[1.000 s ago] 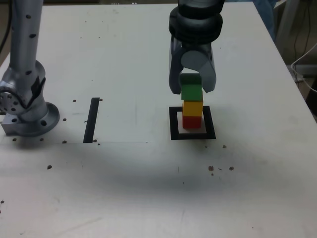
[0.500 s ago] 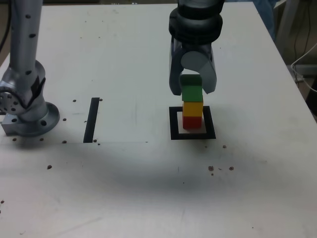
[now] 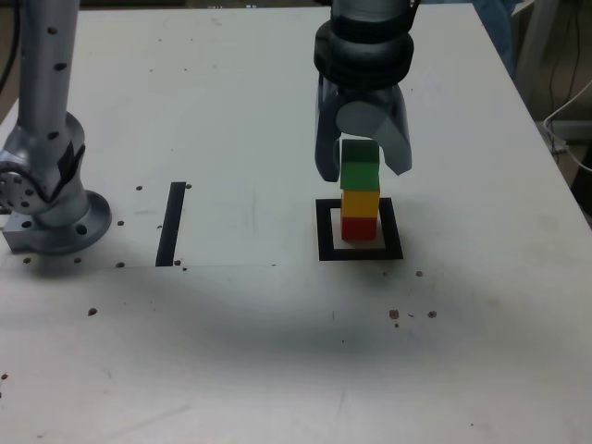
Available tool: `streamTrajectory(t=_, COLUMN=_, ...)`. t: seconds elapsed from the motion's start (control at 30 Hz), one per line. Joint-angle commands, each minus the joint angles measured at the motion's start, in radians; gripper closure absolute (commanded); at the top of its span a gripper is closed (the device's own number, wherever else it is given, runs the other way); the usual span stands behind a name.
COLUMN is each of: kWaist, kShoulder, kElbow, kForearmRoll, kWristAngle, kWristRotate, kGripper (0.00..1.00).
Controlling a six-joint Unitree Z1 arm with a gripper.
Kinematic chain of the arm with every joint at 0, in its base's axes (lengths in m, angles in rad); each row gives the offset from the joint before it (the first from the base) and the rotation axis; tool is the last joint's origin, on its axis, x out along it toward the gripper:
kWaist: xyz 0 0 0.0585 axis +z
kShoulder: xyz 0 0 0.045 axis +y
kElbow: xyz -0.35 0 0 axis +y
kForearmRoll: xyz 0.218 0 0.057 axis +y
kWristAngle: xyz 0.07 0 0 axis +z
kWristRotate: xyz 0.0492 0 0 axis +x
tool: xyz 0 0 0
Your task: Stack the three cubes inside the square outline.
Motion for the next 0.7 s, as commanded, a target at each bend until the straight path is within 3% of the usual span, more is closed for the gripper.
streamTrajectory(t=0.0, kWaist=-0.001, kShoulder=-0.011, kElbow=-0.005, kForearmRoll=0.009, kWristAngle=0.003, kWristRotate=0.001, kGripper=0.01)
streamTrajectory(t=0.33, kWaist=-0.001, kShoulder=-0.052, kElbow=-0.007, kForearmRoll=0.032, kWristAngle=0.005, kWristRotate=0.003, kGripper=0.01)
streamTrajectory(t=0.67, kWaist=0.005, kShoulder=-0.163, kElbow=0.067, kForearmRoll=0.043, kWristAngle=-0.011, kWristRotate=0.016, kGripper=0.01)
